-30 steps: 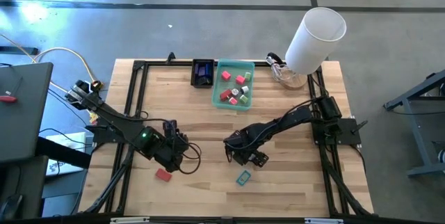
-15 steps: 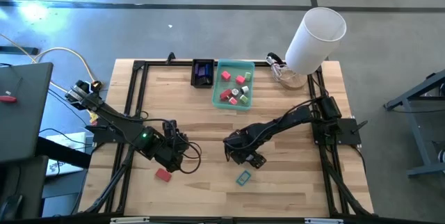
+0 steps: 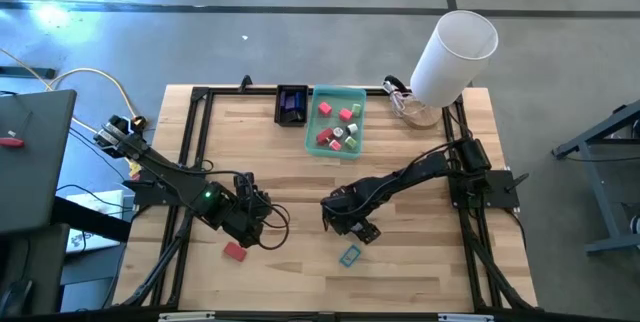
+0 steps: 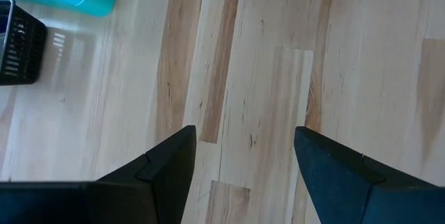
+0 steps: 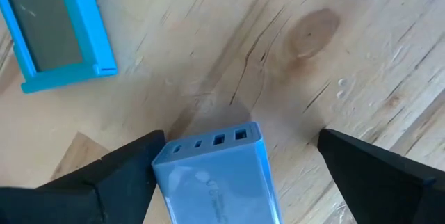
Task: Pick & Place Office items
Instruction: Put the light purple charger adapter into the green bin
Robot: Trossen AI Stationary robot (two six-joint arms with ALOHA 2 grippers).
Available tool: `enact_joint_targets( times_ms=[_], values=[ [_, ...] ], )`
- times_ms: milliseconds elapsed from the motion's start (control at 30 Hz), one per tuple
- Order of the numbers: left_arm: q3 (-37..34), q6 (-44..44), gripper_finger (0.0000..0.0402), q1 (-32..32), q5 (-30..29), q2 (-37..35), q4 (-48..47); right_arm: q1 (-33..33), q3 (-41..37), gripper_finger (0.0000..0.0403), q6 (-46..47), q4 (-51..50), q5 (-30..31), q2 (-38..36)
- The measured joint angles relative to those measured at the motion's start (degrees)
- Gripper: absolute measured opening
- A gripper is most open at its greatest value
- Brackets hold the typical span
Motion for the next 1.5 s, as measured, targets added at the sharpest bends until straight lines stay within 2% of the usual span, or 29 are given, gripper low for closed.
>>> enact_joint_targets(
  times_ms=[367, 567, 700, 1500],
  values=[
    [0.0, 0.0, 0.0233, 0.0, 0.0, 0.0, -2.0, 0.0, -0.1, 0.0375, -1.9, 0.9, 0.9, 0.0],
    [0.0, 0.0, 0.0233, 0.0, 0.0, 0.0, -2.0, 0.0, 0.0, 0.0376, -6.6, 1.3, 1.2, 0.0],
    [0.0, 0.0, 0.0233, 0.0, -0.7, 0.0, -2.0, -0.1, 0.1, 0.0376, -6.7, 0.8, -0.1, 0.0],
    [0.0, 0.0, 0.0233, 0.0, -1.3, 0.0, -1.9, 0.0, 0.1, 0.0375, -6.2, -7.5, 4.6, 0.0]
  ],
)
